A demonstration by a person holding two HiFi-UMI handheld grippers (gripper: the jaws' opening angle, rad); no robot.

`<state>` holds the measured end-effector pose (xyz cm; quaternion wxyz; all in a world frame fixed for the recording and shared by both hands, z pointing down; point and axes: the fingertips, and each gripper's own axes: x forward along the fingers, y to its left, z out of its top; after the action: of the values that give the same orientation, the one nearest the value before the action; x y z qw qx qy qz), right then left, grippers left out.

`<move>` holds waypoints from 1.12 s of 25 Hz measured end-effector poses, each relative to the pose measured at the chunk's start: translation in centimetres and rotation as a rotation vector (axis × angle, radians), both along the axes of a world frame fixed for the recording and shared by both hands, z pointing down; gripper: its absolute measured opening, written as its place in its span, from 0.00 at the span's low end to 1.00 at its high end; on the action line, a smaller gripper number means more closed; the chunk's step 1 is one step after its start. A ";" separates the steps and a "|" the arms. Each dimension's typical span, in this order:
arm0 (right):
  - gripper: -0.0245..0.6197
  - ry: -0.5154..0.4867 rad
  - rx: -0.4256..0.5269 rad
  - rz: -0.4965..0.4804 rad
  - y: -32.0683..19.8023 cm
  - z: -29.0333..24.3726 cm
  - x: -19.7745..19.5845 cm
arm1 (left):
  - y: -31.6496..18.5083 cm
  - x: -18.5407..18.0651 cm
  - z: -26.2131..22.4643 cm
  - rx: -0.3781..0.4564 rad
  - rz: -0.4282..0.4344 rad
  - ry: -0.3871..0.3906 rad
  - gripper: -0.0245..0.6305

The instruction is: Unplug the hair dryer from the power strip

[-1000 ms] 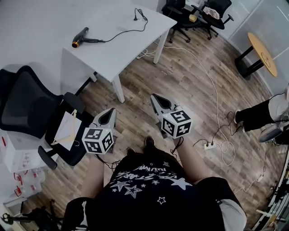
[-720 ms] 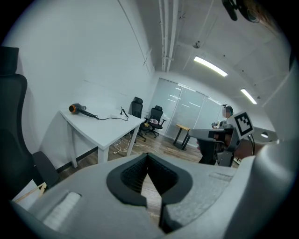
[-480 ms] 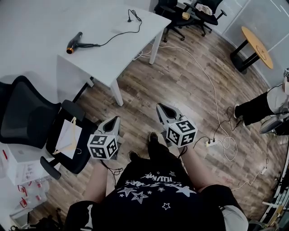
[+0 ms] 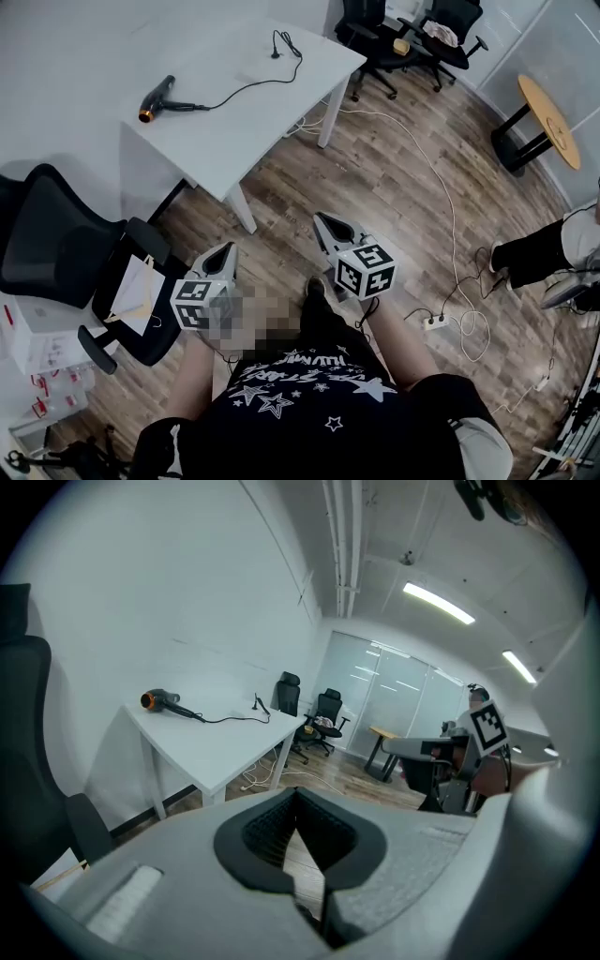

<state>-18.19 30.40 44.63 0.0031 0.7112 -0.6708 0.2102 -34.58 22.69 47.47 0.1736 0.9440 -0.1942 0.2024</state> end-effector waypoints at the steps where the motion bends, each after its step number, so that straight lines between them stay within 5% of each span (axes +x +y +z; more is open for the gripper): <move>1: 0.05 0.003 0.008 -0.013 -0.8 -0.4 1.1 | -0.6 0.8 -0.2 0.004 -0.014 0.000 0.05; 14: 0.05 -0.022 0.032 -0.091 -5.7 -0.6 13.1 | -3.4 12.6 -0.8 0.016 -0.081 -0.007 0.05; 28: 0.05 -0.059 0.036 -0.144 -7.8 0.2 17.2 | -4.5 16.3 -0.6 -0.004 -0.165 -0.013 0.05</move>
<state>-1.04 22.62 44.87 -0.0145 0.6546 -0.7236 0.2181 -18.28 18.23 46.86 0.1903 0.9231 -0.2722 0.1937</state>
